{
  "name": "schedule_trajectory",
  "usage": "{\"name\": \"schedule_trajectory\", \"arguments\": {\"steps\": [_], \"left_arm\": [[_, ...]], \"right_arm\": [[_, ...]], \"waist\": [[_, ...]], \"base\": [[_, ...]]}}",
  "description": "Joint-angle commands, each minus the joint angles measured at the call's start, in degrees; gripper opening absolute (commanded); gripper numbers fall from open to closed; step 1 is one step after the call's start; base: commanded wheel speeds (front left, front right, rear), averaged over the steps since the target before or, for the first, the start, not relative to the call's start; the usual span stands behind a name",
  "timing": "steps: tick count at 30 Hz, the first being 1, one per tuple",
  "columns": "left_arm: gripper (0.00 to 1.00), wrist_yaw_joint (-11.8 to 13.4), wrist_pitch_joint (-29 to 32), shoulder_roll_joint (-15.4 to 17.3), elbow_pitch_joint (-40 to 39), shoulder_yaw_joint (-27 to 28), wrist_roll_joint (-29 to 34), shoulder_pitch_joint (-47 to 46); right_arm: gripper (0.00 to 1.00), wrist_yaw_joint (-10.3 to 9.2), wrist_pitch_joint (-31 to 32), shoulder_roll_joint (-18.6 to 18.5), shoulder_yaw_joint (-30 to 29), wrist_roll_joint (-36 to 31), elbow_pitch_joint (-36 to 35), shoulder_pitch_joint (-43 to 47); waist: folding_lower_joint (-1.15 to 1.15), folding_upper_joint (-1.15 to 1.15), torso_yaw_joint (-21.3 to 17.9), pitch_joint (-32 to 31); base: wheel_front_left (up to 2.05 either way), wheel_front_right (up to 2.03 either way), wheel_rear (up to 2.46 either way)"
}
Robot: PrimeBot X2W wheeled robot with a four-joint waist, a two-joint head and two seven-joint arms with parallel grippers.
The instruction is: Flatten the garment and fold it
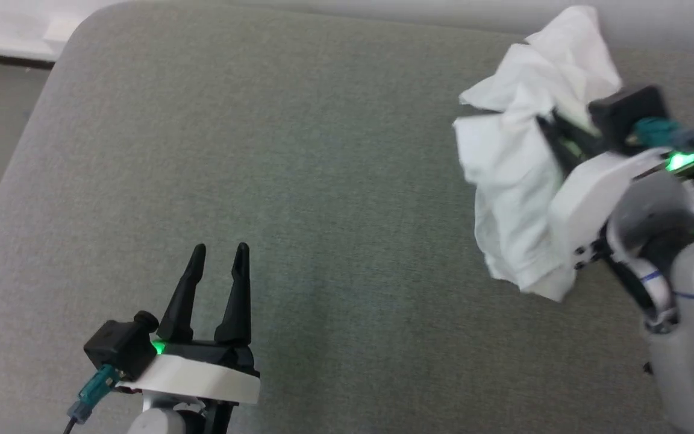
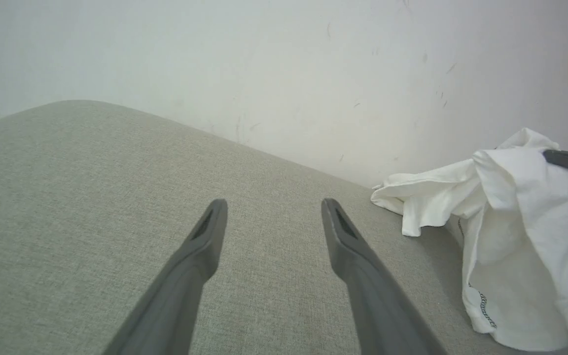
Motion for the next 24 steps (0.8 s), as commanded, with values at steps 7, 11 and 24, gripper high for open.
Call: {"name": "schedule_trajectory", "arguments": {"steps": [7,11,24], "left_arm": [[1.0,-0.39,-0.26,0.06,-0.75,0.82,1.2,1.73],[1.0,-0.39,-0.26,0.62,-0.99,0.86,1.16,2.06],[1.0,-0.39,-0.26,2.01,-0.7,0.06,0.77,1.65]], "right_arm": [[0.0,-0.06,-2.31,2.83,-18.67,-2.28,-3.83,8.06],[0.0,-0.06,-4.19,6.13,-30.51,-3.42,-4.52,18.14],[1.0,-0.06,-12.81,8.92,-32.25,-5.82,0.57,24.76]], "waist": [[0.0,0.0,-4.73,-2.96],[0.0,0.0,-5.56,-2.24],[0.0,0.0,-8.01,-1.52]], "base": [[0.0,0.0,0.0],[0.0,0.0,0.0],[0.0,0.0,0.0]]}}
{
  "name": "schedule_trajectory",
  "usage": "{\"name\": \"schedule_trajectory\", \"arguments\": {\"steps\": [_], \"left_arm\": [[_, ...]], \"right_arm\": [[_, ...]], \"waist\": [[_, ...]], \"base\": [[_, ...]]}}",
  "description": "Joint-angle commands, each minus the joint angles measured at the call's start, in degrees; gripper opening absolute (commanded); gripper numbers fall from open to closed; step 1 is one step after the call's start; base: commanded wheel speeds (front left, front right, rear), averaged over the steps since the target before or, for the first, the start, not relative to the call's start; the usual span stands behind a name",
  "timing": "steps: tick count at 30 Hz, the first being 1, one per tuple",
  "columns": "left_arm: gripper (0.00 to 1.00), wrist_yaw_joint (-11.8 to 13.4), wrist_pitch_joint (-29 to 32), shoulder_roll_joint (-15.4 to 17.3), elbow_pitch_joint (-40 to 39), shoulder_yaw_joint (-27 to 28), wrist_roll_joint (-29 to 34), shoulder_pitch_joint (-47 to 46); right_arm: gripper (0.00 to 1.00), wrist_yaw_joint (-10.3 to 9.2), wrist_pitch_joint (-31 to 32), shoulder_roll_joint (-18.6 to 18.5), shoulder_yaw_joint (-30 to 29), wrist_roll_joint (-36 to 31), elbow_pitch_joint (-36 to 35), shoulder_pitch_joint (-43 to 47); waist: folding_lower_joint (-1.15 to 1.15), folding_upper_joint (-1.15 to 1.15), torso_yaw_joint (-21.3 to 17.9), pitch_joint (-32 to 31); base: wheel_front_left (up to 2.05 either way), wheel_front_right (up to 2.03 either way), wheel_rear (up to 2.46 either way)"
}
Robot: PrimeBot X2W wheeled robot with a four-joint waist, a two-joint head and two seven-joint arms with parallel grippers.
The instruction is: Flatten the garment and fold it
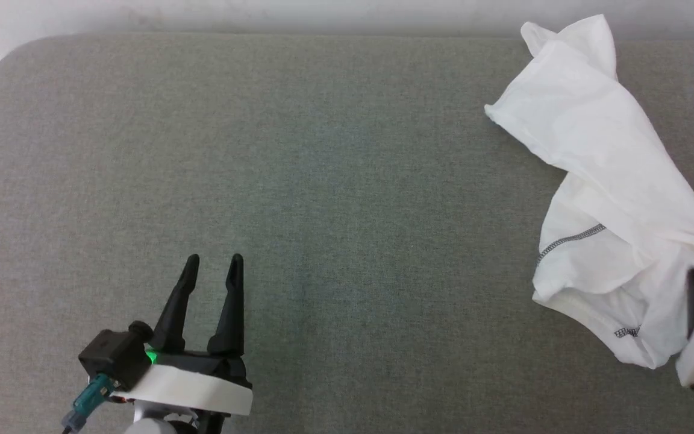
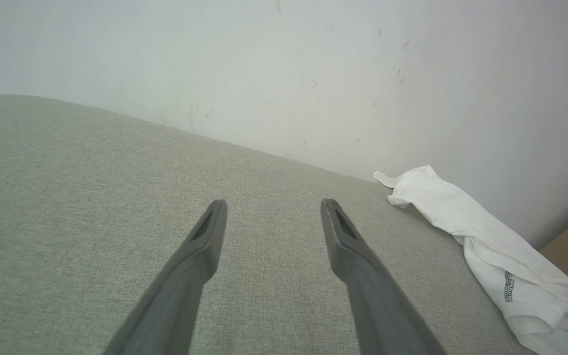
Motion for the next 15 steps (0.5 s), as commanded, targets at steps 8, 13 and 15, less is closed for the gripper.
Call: {"name": "schedule_trajectory", "arguments": {"steps": [8,13,15], "left_arm": [[1.0,-0.39,-0.27,-0.06,0.68,-1.46,-0.33,0.14],[1.0,-0.39,-0.27,-0.36,0.95,-1.89,-0.62,0.11],[1.0,-0.39,-0.27,-0.45,0.88,-1.82,-0.72,0.04]], "right_arm": [[1.0,-0.05,4.84,0.2,11.86,0.69,-9.11,-3.66],[1.0,-0.05,15.55,0.2,13.39,1.42,-7.37,-0.07],[1.0,-0.05,17.21,0.21,12.33,1.74,-7.22,0.79]], "waist": [[0.0,0.0,1.45,-1.22],[0.0,0.0,3.68,-0.91],[0.0,0.0,4.56,-0.49]], "base": [[0.0,0.0,0.0],[0.0,0.0,0.0],[0.0,0.0,0.0]]}}
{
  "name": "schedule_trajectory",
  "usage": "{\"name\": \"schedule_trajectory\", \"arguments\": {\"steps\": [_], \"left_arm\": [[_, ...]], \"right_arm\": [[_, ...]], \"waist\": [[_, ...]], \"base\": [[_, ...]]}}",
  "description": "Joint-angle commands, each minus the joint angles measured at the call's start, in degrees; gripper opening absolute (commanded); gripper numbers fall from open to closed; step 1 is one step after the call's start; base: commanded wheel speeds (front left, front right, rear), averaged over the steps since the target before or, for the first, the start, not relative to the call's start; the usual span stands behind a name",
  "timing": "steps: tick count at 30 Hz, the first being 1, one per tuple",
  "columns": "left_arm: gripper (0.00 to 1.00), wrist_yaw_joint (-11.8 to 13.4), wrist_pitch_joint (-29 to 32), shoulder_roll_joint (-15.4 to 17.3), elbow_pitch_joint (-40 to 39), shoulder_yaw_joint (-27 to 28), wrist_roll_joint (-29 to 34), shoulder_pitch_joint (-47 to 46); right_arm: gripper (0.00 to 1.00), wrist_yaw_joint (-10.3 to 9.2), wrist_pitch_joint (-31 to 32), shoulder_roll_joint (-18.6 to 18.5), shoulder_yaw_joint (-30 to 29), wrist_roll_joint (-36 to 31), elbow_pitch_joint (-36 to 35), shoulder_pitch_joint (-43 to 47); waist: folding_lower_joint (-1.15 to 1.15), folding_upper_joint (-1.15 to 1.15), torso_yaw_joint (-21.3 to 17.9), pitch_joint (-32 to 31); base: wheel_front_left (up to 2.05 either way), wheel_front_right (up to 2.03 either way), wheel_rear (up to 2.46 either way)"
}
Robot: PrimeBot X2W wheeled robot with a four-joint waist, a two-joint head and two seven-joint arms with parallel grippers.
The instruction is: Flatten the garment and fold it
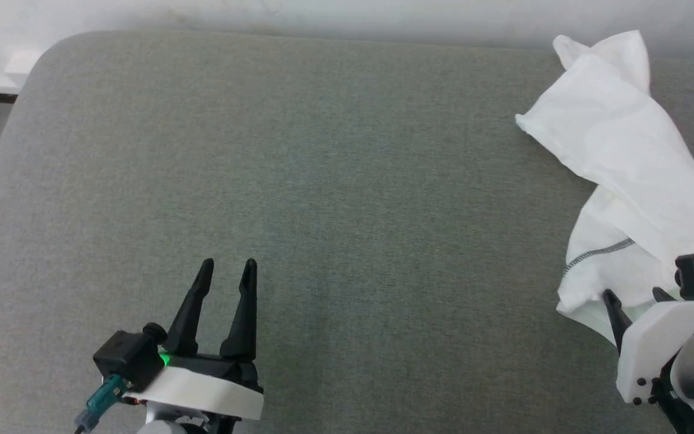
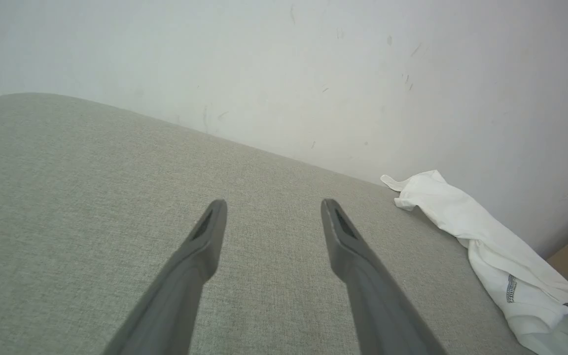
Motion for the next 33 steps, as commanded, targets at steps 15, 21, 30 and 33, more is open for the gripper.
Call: {"name": "schedule_trajectory", "arguments": {"steps": [15,21,30,33], "left_arm": [[1.0,-0.39,-0.27,0.06,-0.15,0.14,-0.7,-1.7],[1.0,-0.39,-0.27,0.01,-0.18,0.59,-0.63,-2.09],[1.0,-0.39,-0.27,-0.5,0.63,0.01,-0.8,-1.81],[1.0,-0.39,-0.27,-0.64,0.72,-0.22,-0.93,-1.7]], "right_arm": [[0.14,-0.05,-0.22,0.0,-2.25,-0.05,11.42,-3.45],[0.0,-0.05,-2.86,0.0,-1.27,-0.77,11.84,-6.76],[0.0,-0.05,-2.42,-0.81,15.0,-1.48,2.94,-14.92],[0.0,-0.05,-0.93,-1.22,24.98,1.47,4.28,-15.33]], "waist": [[0.0,0.0,3.61,3.81],[0.0,0.0,3.78,3.52],[0.0,0.0,4.71,1.72],[0.0,0.0,5.29,1.53]], "base": [[0.0,0.0,0.0],[0.0,0.0,0.0],[0.0,0.0,0.0],[0.0,0.0,0.0]]}}
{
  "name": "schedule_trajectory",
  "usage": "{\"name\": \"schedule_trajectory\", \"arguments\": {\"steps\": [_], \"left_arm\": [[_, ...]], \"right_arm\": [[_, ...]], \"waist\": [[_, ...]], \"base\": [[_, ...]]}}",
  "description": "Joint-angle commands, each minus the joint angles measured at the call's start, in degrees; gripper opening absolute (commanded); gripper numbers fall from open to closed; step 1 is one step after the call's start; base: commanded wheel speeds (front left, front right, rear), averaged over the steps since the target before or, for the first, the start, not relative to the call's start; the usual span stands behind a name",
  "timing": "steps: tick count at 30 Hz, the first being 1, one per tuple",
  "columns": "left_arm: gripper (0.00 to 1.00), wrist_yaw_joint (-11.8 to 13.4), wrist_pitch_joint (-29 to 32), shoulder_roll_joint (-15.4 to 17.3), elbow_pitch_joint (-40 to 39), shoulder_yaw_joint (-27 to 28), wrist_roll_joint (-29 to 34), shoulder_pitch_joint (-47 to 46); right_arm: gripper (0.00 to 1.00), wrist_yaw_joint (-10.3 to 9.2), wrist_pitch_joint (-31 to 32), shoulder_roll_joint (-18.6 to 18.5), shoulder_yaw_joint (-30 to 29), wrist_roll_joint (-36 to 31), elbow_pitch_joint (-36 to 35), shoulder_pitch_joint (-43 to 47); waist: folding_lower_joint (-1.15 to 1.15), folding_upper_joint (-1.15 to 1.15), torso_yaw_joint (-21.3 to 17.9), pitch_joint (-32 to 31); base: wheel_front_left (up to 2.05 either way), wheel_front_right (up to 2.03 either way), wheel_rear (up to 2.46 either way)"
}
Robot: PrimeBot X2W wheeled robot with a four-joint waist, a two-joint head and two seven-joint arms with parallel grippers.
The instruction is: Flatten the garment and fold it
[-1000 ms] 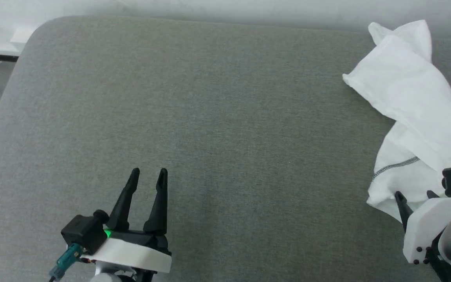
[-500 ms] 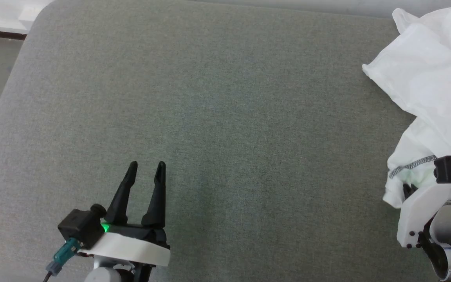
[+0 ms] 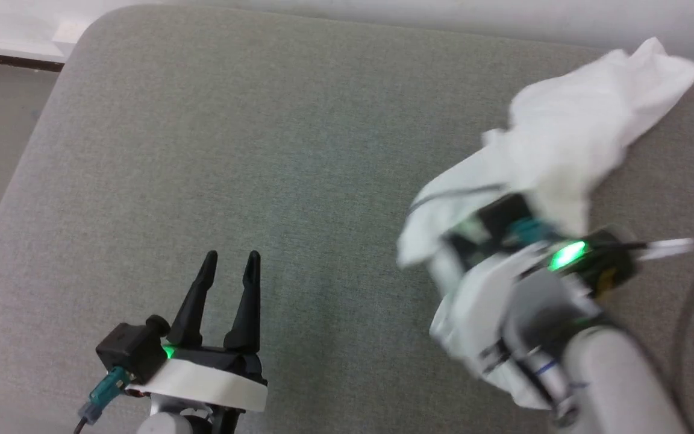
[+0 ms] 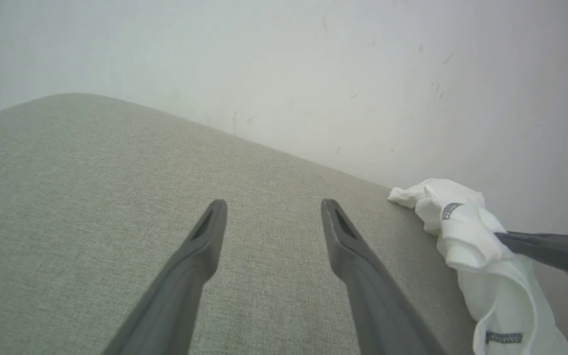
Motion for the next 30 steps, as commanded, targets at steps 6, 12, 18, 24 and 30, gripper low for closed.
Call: {"name": "schedule_trajectory", "arguments": {"steps": [6,12,18,24,30], "left_arm": [[1.0,-0.39,-0.27,-0.36,0.31,-0.1,-0.67,-0.16],[1.0,-0.39,-0.27,-0.4,0.24,0.72,-0.5,0.26],[1.0,-0.39,-0.27,-0.16,-0.2,0.96,0.09,0.93],[1.0,-0.39,-0.27,0.57,-1.35,1.52,0.84,2.29],[1.0,-0.39,-0.27,0.92,-3.02,2.33,1.19,4.6]], "right_arm": [[0.0,-0.05,3.89,-2.63,12.93,7.43,6.65,3.41],[1.0,-0.05,-0.25,-3.5,11.29,9.08,7.09,2.9],[1.0,-0.05,-12.74,-0.38,1.06,9.28,3.03,2.77],[1.0,-0.05,-26.62,0.96,-11.83,2.89,-2.4,7.55],[1.0,-0.05,-40.73,1.07,-24.48,4.45,-1.82,16.9]], "waist": [[0.0,0.0,1.26,0.19],[0.0,0.0,0.34,-0.01],[0.0,0.0,-1.66,-1.12],[0.0,0.0,-3.79,-2.2],[0.0,0.0,-5.5,-2.71]], "base": [[0.0,0.0,0.0],[0.0,0.0,0.0],[0.0,0.0,0.0],[0.0,0.0,0.0],[0.0,0.0,0.0]]}}
